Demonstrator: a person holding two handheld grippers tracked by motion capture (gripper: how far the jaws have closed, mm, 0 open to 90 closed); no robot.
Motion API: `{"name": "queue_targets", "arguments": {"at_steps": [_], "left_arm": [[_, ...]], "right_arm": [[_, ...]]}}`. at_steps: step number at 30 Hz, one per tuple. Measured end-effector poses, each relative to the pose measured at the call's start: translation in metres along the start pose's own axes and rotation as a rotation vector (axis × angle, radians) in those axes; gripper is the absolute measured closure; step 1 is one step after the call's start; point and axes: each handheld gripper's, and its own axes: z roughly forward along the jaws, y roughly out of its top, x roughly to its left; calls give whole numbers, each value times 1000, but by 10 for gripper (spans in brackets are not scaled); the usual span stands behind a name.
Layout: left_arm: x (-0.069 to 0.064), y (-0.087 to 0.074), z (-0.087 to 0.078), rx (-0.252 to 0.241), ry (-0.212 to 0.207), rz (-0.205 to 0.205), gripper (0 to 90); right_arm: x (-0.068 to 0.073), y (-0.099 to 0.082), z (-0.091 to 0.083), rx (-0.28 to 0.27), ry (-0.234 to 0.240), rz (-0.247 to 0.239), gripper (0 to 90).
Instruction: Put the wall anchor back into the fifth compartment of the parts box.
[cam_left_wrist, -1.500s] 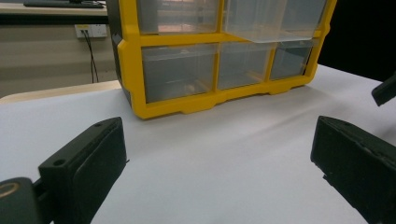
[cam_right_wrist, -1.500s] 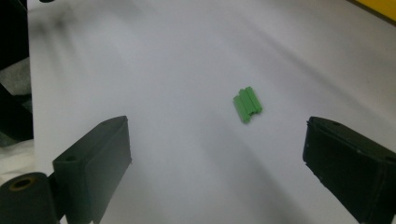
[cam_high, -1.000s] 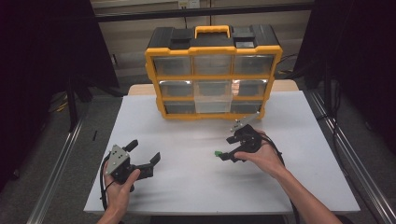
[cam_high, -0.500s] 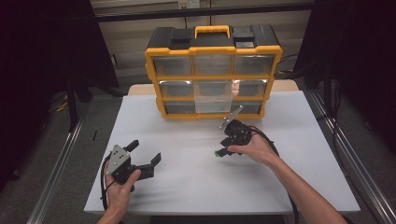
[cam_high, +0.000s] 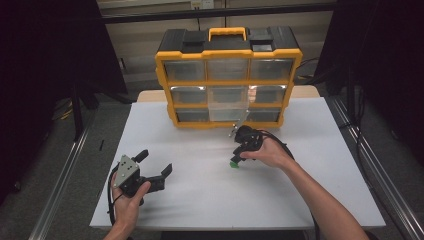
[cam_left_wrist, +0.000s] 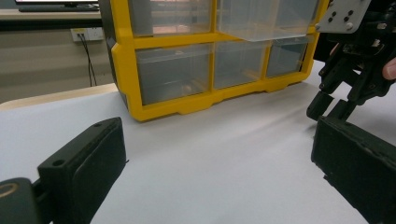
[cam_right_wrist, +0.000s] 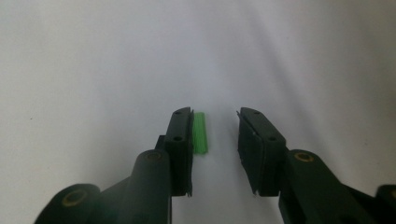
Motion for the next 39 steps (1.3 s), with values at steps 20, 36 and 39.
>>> {"name": "queue_targets", "arguments": {"at_steps": [20, 36, 39], "left_arm": [[1, 0, -1, 0, 11, 0, 32], [1, 0, -2, 5, 12, -3, 32], [2, 0, -2, 5, 10, 3, 32]], "right_arm": [[-2, 0, 14, 37, -3, -29, 766], [5, 0, 13, 50, -50, -28, 847], [5, -1, 12, 52, -46, 3, 847]]}}
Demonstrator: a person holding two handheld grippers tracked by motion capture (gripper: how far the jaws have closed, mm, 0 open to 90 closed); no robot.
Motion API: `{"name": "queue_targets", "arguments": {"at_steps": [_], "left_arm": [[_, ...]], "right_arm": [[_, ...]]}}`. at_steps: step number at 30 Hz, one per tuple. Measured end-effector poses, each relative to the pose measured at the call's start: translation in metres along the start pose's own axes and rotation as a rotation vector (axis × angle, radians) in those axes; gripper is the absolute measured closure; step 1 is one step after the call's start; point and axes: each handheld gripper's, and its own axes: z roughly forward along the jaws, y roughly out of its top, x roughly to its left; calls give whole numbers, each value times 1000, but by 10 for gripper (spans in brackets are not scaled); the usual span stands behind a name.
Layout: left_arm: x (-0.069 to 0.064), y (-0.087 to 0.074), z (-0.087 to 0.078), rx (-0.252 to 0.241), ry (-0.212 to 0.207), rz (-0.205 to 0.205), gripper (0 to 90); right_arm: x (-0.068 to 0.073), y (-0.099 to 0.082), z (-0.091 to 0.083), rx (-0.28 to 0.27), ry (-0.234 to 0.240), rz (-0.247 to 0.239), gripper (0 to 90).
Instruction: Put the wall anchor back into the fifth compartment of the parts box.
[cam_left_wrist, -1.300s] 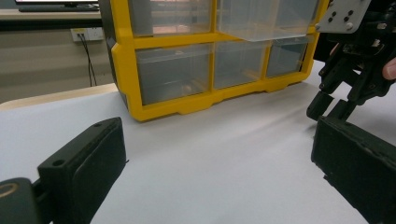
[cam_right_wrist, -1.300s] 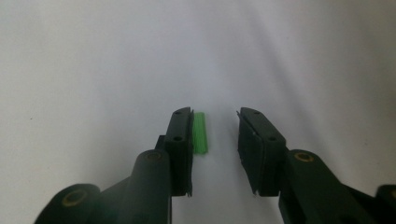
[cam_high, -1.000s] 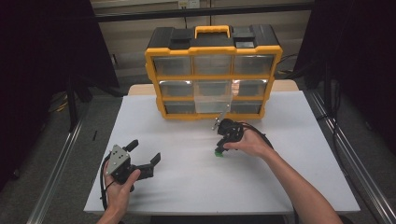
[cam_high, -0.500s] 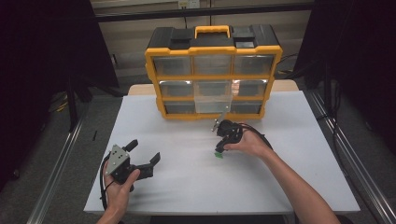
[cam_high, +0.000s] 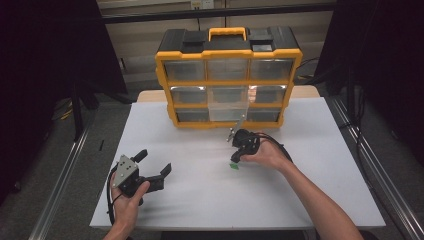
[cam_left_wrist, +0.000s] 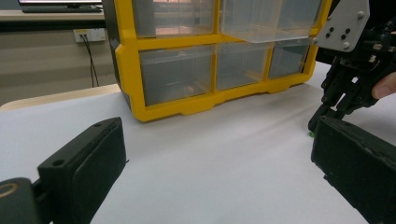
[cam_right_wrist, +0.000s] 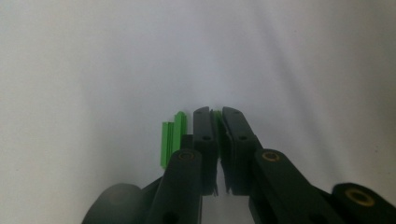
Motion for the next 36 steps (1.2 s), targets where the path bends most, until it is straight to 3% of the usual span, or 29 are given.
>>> {"name": "queue_targets", "arguments": {"at_steps": [3, 4, 6, 7, 10, 15, 19, 22, 36], "left_arm": [[0, 0, 0, -5, -2, -5, 32], [0, 0, 1, -5, -3, -7, 32], [0, 0, 1, -6, -3, -4, 32], [0, 0, 1, -6, -3, -4, 32], [1, 0, 0, -3, 0, -1, 32], [0, 0, 0, -6, 1, -5, 32], [1, 0, 0, -2, 0, -2, 32], [1, 0, 0, 3, 7, -1, 32], [1, 0, 0, -6, -3, -5, 32]], "right_arm": [[-1, -1, 0, -28, 20, -24, 847], [-3, -1, 0, -44, 19, -64, 847], [2, -1, -4, -44, 3, -10, 847], [0, -1, -4, -72, 8, -59, 847], [2, -1, -8, -76, 9, -27, 847], [4, -3, -20, -123, 17, -25, 847], [9, -4, -30, -165, 12, -35, 847], [11, -3, -37, -222, 13, -74, 847], [22, -6, -70, -363, 31, -88, 847]]}}
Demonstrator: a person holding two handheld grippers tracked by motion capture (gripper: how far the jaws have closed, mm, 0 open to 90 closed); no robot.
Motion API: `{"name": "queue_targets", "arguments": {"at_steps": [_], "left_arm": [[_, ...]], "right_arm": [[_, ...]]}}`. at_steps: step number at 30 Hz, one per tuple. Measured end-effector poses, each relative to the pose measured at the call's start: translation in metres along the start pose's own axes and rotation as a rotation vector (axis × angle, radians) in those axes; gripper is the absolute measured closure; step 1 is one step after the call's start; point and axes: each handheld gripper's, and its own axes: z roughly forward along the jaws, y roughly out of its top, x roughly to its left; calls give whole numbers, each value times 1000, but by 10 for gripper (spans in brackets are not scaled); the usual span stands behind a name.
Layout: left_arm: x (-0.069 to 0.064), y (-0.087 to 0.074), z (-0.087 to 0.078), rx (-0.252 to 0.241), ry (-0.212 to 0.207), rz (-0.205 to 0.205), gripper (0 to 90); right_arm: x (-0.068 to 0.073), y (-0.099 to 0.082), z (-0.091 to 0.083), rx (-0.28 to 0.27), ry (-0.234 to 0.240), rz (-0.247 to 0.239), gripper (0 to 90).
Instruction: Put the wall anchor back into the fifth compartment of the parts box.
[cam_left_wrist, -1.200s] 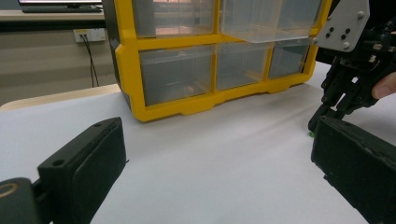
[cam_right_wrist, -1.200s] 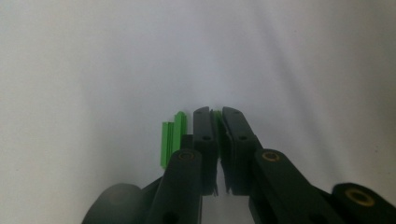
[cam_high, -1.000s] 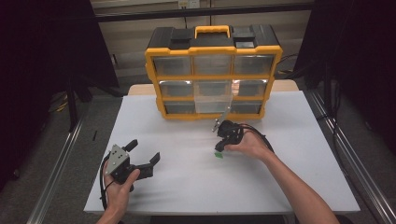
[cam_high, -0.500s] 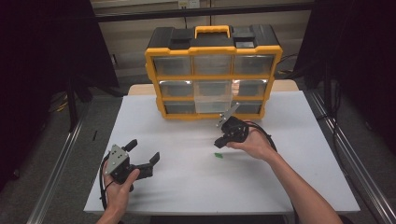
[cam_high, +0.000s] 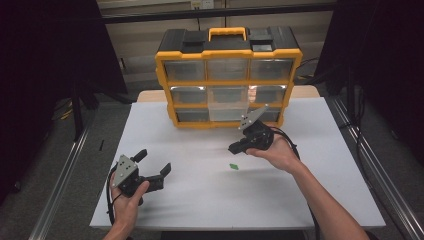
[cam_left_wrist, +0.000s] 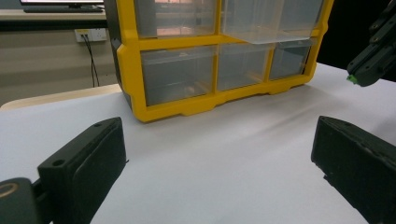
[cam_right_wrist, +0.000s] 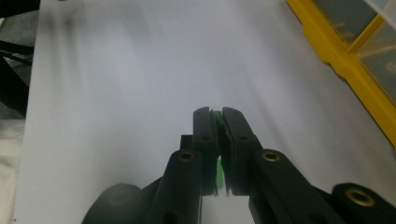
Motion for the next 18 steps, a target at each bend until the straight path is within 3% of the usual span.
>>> {"name": "queue_targets", "arguments": {"at_steps": [18], "left_arm": [[-1, 0, 0, -6, 8, -8, 32]], "right_arm": [[11, 24, -33, -105, -16, -55, 847]]}}
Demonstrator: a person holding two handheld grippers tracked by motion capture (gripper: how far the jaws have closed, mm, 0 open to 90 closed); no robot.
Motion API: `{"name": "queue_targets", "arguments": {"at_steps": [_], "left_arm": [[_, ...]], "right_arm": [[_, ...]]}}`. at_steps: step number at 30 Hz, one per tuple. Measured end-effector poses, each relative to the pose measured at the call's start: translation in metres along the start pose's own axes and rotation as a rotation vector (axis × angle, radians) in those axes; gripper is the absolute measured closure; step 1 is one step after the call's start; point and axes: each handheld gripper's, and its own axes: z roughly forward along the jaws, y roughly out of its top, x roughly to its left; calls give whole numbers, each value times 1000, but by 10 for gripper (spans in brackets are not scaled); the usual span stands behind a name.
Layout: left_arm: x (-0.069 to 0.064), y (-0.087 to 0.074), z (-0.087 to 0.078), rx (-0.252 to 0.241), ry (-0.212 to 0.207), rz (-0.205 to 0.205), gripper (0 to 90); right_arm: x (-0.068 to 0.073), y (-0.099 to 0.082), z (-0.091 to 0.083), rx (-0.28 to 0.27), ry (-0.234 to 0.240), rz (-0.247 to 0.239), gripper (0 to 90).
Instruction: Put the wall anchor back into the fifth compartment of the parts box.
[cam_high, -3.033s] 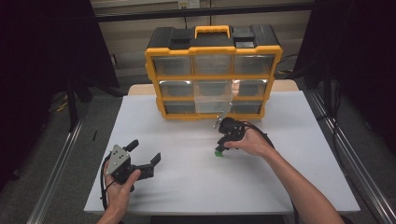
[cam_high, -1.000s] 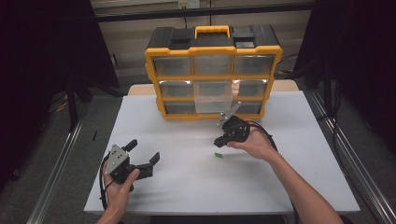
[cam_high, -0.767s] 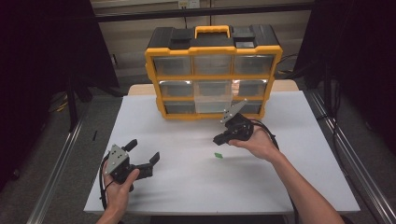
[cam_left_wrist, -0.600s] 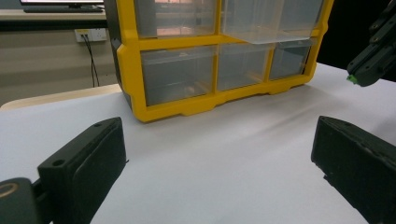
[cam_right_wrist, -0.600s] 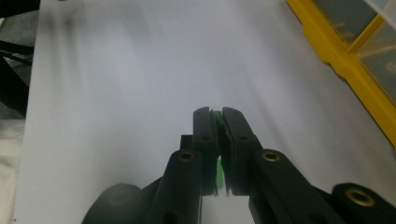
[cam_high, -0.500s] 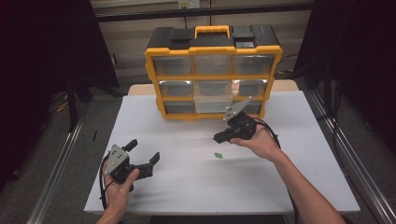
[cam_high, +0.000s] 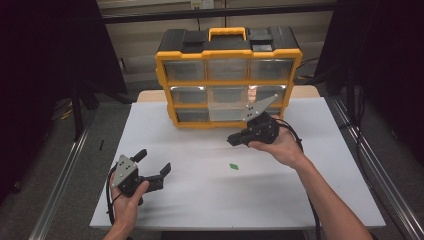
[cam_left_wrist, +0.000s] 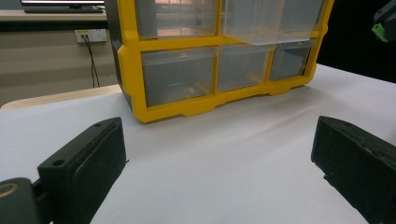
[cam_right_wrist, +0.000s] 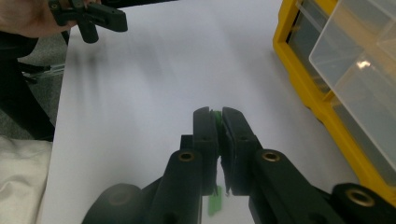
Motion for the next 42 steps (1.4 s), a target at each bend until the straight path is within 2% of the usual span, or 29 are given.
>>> {"name": "queue_targets", "arguments": {"at_steps": [2, 3, 4, 7, 19, 33, 42], "left_arm": [[0, 0, 0, 4, 0, 1, 32], [-1, 0, 1, -11, 3, -19, 32], [0, 0, 0, 5, 0, 1, 32], [1, 0, -1, 6, 0, 8, 32], [1, 0, -1, 5, 1, 3, 32], [1, 0, -1, -1, 11, 5, 32], [2, 0, -1, -7, -2, -2, 32]], "right_arm": [[1, 4, -2, -9, -3, -3, 848], [1, 5, -3, -15, -3, -7, 847], [1, 7, -5, -22, -4, -8, 847], [1, 12, -8, -32, -6, -13, 848], [-3, 38, -29, -78, -33, -38, 848], [-20, 66, -47, -78, -81, -42, 847], [-34, 86, -54, -49, -118, -38, 847]]}}
